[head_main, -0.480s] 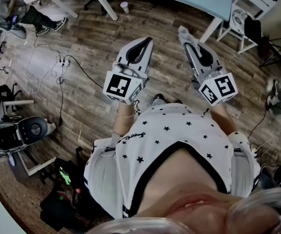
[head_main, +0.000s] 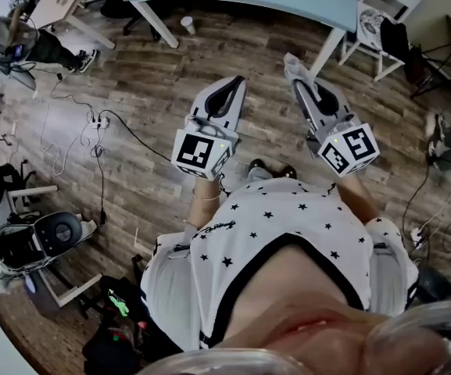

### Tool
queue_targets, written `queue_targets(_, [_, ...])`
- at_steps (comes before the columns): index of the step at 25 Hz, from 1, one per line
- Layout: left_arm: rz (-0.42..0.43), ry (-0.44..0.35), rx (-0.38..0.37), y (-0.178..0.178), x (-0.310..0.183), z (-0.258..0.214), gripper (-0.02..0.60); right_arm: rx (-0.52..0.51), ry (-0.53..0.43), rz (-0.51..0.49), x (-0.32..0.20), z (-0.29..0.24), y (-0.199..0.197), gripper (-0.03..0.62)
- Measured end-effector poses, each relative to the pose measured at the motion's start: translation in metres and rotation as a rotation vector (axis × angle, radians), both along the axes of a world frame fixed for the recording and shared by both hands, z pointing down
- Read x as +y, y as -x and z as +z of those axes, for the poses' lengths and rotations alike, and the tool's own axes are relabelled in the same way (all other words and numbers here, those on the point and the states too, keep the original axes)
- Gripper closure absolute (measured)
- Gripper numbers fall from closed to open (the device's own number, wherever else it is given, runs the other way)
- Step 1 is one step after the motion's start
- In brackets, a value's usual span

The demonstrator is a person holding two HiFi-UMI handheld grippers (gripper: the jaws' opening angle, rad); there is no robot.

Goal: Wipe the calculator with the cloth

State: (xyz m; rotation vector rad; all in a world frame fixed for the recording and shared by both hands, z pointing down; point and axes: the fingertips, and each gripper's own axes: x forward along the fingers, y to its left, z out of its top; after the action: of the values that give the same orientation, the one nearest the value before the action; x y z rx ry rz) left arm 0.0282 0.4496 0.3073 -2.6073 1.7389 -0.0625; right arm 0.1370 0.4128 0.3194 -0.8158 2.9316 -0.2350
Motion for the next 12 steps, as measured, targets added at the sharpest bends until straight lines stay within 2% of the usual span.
queue_targets(12, [0.06, -0.012, 0.044, 0.018, -0.004, 0.006, 0.552, 0.032, 0.021, 0.057, -0.001, 0.008, 0.011, 0.551])
